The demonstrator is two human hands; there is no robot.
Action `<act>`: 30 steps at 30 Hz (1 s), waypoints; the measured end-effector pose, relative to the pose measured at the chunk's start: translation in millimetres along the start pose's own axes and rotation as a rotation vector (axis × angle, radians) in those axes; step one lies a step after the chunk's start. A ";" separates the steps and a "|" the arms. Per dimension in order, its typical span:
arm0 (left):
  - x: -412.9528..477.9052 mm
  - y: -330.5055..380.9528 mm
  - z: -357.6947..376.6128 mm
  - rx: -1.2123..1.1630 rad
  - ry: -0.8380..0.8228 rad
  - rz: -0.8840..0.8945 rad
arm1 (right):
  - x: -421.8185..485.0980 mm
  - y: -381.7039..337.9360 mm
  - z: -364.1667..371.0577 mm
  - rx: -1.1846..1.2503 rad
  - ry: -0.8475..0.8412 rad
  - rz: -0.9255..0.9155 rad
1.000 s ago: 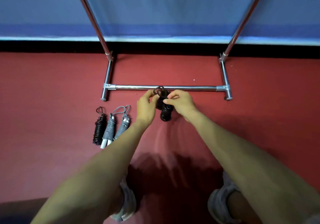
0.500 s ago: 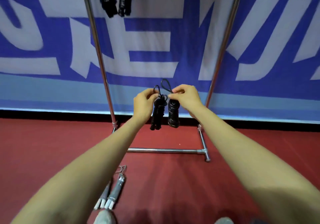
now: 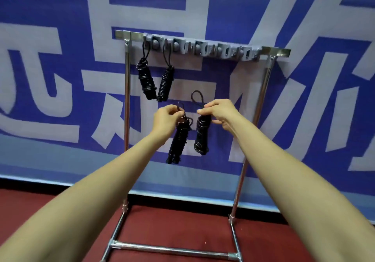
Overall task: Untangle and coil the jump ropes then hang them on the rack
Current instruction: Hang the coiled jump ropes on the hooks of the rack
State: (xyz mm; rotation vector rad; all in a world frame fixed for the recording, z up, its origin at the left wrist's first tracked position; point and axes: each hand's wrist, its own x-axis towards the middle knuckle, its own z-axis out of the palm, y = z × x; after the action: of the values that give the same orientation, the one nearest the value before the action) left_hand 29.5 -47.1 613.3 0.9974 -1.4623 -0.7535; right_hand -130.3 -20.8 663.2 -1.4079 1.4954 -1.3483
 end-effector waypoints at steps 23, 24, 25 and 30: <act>142.2 55.6 -20.4 0.000 0.061 0.161 | 152.8 -117.3 25.3 0.239 0.069 -0.041; 145.0 55.0 -20.0 0.000 0.060 0.164 | 161.3 -118.4 26.8 0.235 0.096 -0.056; 147.3 53.4 -19.4 -0.002 0.058 0.165 | 168.7 -118.2 29.3 0.218 0.112 -0.060; 152.3 43.2 -19.7 -0.035 0.049 0.163 | 204.8 -100.6 38.4 0.106 0.138 -0.034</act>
State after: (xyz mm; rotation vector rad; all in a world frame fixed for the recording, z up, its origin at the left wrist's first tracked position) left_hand 44.4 -163.6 721.4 0.8526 -1.4637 -0.6306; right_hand -106.1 -215.7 785.5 -1.3014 1.4694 -1.5502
